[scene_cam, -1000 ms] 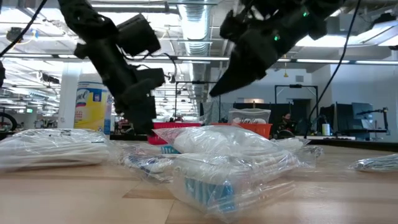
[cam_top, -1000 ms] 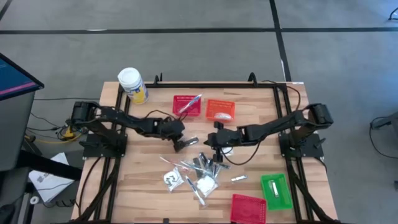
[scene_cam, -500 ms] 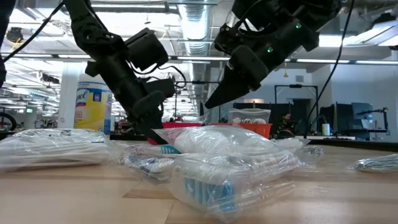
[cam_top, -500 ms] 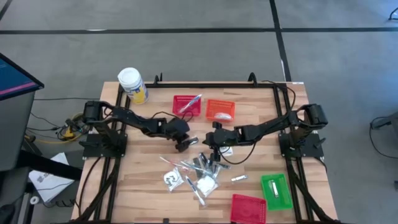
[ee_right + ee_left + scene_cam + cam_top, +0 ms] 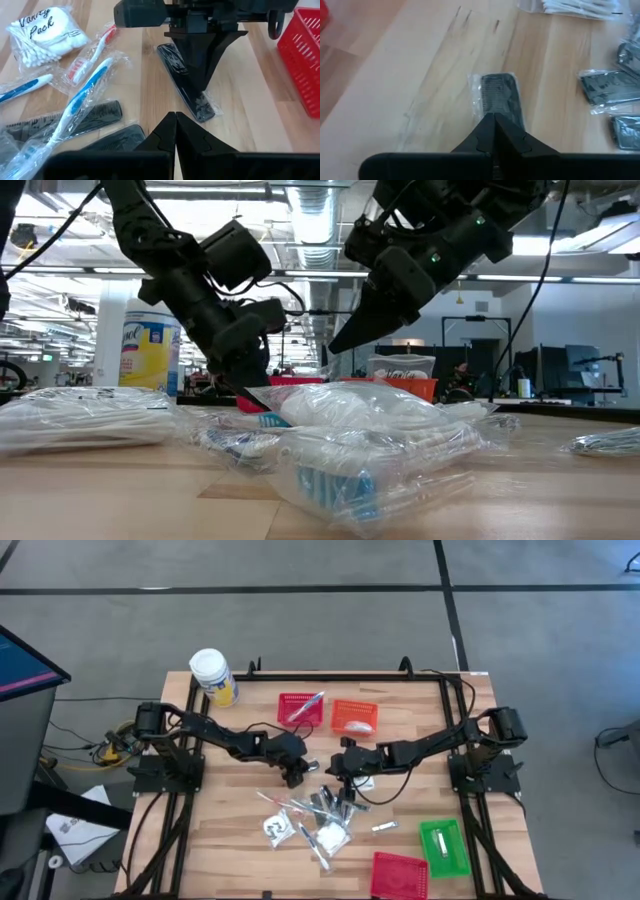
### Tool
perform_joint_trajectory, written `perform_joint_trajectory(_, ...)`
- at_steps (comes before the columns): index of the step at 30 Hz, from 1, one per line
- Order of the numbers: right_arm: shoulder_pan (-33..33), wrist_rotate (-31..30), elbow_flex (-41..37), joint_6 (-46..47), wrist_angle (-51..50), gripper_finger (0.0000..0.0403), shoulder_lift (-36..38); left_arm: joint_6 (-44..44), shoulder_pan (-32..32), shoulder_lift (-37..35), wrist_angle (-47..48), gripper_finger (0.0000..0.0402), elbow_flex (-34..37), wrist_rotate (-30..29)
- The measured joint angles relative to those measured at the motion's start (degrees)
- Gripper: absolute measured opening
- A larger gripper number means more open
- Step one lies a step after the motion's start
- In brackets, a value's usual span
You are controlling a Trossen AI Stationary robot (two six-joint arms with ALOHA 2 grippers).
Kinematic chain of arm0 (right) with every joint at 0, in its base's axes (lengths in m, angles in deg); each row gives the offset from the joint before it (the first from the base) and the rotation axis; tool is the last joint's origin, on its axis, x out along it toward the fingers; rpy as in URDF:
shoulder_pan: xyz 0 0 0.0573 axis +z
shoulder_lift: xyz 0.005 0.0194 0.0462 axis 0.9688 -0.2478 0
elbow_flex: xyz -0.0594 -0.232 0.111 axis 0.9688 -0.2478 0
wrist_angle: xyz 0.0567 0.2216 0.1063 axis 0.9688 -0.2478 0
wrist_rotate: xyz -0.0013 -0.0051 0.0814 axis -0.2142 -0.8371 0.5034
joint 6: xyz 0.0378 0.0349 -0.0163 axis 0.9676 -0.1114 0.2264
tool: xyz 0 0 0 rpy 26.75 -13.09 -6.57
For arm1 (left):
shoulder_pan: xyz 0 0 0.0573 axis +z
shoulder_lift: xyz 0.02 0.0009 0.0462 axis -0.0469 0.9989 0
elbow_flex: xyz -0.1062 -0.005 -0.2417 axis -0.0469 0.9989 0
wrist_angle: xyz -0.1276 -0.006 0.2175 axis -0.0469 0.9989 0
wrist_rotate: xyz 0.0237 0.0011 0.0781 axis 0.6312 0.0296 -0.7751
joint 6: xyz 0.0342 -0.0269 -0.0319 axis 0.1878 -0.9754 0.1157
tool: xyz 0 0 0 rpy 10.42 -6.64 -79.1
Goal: Pick & Place Travel size toiletries
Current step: Put the black hair comb into the bottom red bin
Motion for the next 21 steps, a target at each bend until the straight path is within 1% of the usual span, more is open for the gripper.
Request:
perform_joint_trajectory(13, 0.6, 0.0, 0.0, 0.3, 0.0, 0.0001, 0.0, 0.2, 0.3, 0.0, -0.7, 0.0001, 0.0, 0.5)
perform_joint_trajectory(21, 1.9, -0.1, 0.0, 0.7, -0.1, 0.0001, 0.0, 2.7, 0.4, 0.0, -0.8, 0.0001, -1.4, 1.4)
